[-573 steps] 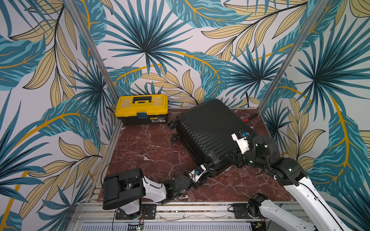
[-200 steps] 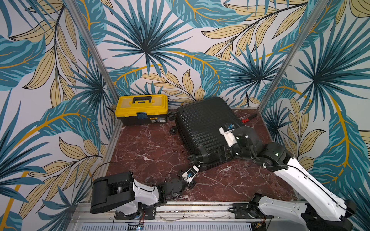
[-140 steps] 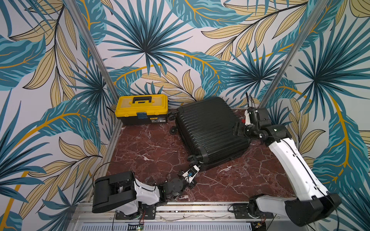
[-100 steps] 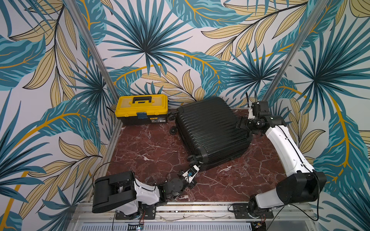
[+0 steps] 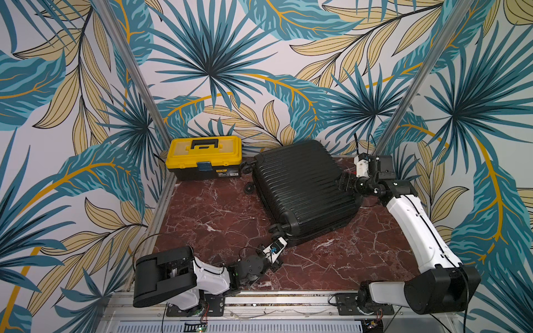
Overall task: Open the suitcase zippers
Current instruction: Adjust the suitcase at the center of the board, then unzip the zipper on the suitcase.
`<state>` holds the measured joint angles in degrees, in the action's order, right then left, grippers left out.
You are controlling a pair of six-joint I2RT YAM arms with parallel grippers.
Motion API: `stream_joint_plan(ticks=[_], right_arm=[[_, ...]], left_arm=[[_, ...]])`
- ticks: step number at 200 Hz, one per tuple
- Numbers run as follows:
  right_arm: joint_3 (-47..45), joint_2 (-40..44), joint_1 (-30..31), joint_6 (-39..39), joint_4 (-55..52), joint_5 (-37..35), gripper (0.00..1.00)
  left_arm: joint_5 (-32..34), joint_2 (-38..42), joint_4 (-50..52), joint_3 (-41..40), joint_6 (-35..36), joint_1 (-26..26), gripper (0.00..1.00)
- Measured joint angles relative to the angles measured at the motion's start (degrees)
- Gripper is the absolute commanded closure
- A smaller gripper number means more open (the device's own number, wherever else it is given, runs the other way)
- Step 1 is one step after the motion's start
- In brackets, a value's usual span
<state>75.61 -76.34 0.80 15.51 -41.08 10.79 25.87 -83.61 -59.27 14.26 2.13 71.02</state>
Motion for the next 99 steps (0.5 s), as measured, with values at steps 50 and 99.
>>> stream_joint_plan(ticks=[50, 99], right_arm=[[2.9, -4.3, -5.0, 2.3, -3.0, -2.3, 0.18], [2.1, -9.9, -7.3, 2.8, 1.1, 10.6, 0.19]], left_arm=[[-0.2, 0.6, 0.0, -0.7, -1.5, -0.2, 1.0], [2.0, 2.3, 0.4, -2.1, -1.6, -0.5, 1.0]])
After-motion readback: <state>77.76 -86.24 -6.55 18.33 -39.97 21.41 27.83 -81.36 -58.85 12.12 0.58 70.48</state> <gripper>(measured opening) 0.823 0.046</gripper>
